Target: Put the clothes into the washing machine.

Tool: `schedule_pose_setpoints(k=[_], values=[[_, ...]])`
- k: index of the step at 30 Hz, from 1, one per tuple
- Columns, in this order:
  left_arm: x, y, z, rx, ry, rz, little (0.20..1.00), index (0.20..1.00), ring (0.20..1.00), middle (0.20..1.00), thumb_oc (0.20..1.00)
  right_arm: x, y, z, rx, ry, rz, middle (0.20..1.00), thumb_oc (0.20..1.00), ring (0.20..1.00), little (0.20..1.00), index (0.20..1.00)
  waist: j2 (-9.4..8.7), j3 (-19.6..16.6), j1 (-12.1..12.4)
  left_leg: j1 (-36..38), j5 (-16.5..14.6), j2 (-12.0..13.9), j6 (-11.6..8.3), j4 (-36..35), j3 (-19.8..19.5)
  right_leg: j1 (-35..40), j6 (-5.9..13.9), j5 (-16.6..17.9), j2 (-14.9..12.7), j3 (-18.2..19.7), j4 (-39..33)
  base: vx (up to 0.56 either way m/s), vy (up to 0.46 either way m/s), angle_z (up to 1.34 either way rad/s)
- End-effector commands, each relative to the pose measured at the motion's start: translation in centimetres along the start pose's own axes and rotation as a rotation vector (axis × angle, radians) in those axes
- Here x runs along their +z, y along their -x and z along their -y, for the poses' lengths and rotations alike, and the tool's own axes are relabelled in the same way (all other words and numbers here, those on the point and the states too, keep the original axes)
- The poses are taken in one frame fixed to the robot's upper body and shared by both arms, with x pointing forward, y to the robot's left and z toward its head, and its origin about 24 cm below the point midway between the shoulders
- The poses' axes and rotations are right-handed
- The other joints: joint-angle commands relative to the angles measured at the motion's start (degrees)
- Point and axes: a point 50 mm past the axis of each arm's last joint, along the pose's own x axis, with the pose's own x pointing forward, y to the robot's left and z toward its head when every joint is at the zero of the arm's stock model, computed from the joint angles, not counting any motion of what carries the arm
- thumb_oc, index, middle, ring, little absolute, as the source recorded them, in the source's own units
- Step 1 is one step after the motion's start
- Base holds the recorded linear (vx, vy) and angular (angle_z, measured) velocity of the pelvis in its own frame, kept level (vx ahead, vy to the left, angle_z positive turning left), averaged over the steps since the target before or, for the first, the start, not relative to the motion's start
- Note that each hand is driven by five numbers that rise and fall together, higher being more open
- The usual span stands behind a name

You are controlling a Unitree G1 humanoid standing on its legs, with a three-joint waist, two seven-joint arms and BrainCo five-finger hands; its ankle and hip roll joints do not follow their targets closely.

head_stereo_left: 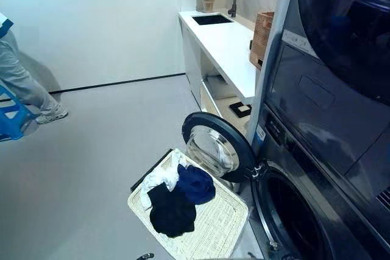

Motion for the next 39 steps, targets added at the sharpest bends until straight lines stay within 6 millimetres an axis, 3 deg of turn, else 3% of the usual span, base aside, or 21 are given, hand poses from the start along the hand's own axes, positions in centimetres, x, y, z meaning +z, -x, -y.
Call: schedule_pose_setpoints(k=[1, 14, 22, 27, 31, 32, 33, 39], values=[[3.5, -0.7, 1.0, -0.004, -0.005, 0.092, 1.000, 1.000, 1.000, 1.000, 1.000, 3.4, -0.7, -0.3, 0.010, 0.027, 0.104, 1.000, 1.000, 1.000, 1.000, 1.000, -2.09, 1.8, 0.3, 2.2, -6.6, -7.3, 5.45, 0.4, 3.7, -2.2, 3.54, -0.2, 0.4, 1.8, 1.5, 0.06, -0.016, 0.52], [3.4, -0.6, 0.6, 0.043, 0.039, 0.105, 1.000, 1.000, 1.000, 1.000, 1.000, 3.2, -0.6, -0.3, 0.008, 0.007, 0.103, 1.000, 1.000, 1.000, 1.000, 1.000, -2.26, 2.9, 0.5, 1.9, -6.3, -7.4, 5.71, 0.4, 3.9, -3.1, 3.54, -0.4, 0.1, 2.0, 2.6, 0.02, 0.002, 0.00], [4.7, -0.7, 0.1, 0.094, 0.050, 0.153, 1.000, 1.000, 1.000, 1.000, 1.000, 3.8, -0.7, 0.3, -0.015, -0.004, 0.117, 1.000, 1.000, 1.000, 1.000, 1.000, -2.13, 4.6, 0.2, 0.1, -5.8, -7.4, 5.87, 0.4, 4.4, -5.3, 3.71, 0.4, 0.0, 2.7, 2.8, 0.00, 0.010, 0.00], [6.5, -0.5, -1.3, 0.266, 0.087, 0.229, 1.000, 1.000, 1.000, 1.000, 1.000, 4.6, -0.8, 0.8, -0.028, -0.023, 0.151, 1.000, 1.000, 1.000, 1.000, 1.000, -2.16, 6.4, -0.4, -1.8, -5.3, -7.4, 5.86, 0.4, 5.0, -7.4, 3.95, 1.6, -0.1, 3.7, 2.1, 0.00, 0.037, -0.02], [10.1, 0.2, -3.0, 0.444, 0.098, 0.382, 1.000, 1.000, 1.000, 1.000, 1.000, 6.2, -1.0, 2.1, -0.048, -0.031, 0.212, 1.000, 1.000, 1.000, 1.000, 1.000, -1.92, 9.4, -0.8, -4.6, -4.1, -7.2, 5.64, 0.4, 5.6, -10.8, 3.89, 2.4, -0.1, 4.5, 2.6, -0.10, 0.043, -0.01], [10.1, 0.2, -3.0, 0.444, 0.098, 0.382, 1.000, 1.000, 1.000, 1.000, 1.000, 6.2, -1.0, 2.1, -0.048, -0.031, 0.212, 1.000, 1.000, 1.000, 1.000, 1.000, -1.92, 9.4, -0.8, -4.6, -4.1, -7.2, 5.64, 0.4, 5.6, -10.8, 3.89, 2.4, -0.1, 4.5, 2.6, -0.09, 0.046, -0.03], [11.8, 0.7, -3.5, 0.517, 0.080, 0.465, 1.000, 1.000, 1.000, 1.000, 1.000, 7.0, -1.0, 2.5, -0.058, -0.046, 0.238, 1.000, 1.000, 1.000, 1.000, 1.000, -1.76, 10.8, -1.1, -5.8, -3.7, -7.2, 5.58, 0.4, 5.9, -12.2, 3.84, 2.8, 0.0, 5.0, 2.7, -0.06, 0.045, -0.01], [15.1, 1.9, -4.6, 0.691, 0.004, 0.604, 1.000, 1.000, 1.000, 1.000, 1.000, 8.0, -1.0, 2.9, -0.063, -0.034, 0.281, 1.000, 1.000, 1.000, 1.000, 1.000, -1.90, 13.5, -1.7, -7.8, -2.9, -7.1, 5.41, 0.4, 6.3, -14.5, 3.77, 3.6, 0.2, 6.4, 2.8, -0.02, 0.045, -0.09]])
